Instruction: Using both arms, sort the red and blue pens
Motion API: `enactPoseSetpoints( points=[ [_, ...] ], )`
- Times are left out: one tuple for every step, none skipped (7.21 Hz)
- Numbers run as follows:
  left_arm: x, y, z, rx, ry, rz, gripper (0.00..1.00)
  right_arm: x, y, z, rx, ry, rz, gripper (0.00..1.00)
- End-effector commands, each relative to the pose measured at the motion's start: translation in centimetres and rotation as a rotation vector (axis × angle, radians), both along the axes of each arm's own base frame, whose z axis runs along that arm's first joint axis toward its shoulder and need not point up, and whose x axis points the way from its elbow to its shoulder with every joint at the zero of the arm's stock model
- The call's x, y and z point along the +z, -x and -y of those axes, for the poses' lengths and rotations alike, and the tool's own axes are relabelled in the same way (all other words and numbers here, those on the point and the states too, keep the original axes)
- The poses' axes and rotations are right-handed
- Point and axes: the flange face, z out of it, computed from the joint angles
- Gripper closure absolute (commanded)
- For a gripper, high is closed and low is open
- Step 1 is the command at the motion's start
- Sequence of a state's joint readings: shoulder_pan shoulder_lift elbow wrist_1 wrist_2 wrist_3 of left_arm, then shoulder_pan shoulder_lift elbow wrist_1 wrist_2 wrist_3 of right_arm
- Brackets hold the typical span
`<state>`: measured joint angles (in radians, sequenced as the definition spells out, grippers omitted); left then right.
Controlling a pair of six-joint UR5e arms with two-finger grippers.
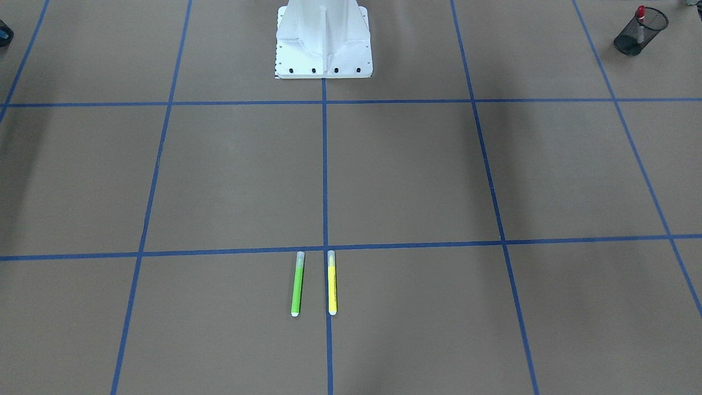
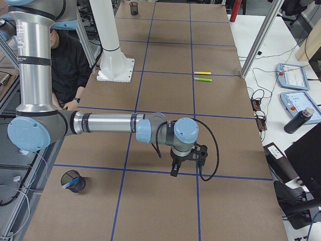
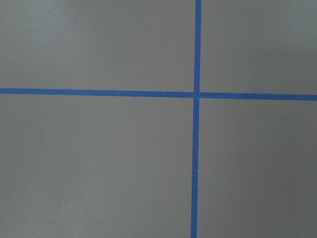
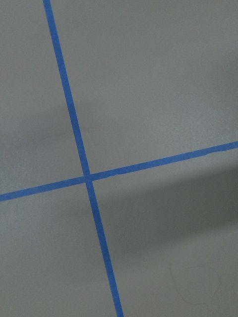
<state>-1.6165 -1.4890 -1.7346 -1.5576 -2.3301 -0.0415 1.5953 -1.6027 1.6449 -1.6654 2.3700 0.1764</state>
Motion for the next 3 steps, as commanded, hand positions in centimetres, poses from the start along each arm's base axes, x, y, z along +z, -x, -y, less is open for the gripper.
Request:
enactPoseSetpoints(
  points=[
    [0.0,-0.06,0.04,0.001,-0.002,-0.001,0.0,0.08,0.0,-0.07,0.0,0.0,0.0,0.0],
    [0.0,-0.06,0.04,0.001,-0.002,-0.001,0.0,0.08,-0.01,-0.06,0.0,-0.002,-0.002,0.0],
    [0.0,-0.06,0.04,0.001,-0.002,-0.001,0.0,0.06,-0.01,-0.11,0.0,-0.003,-0.002,0.0]
  ],
)
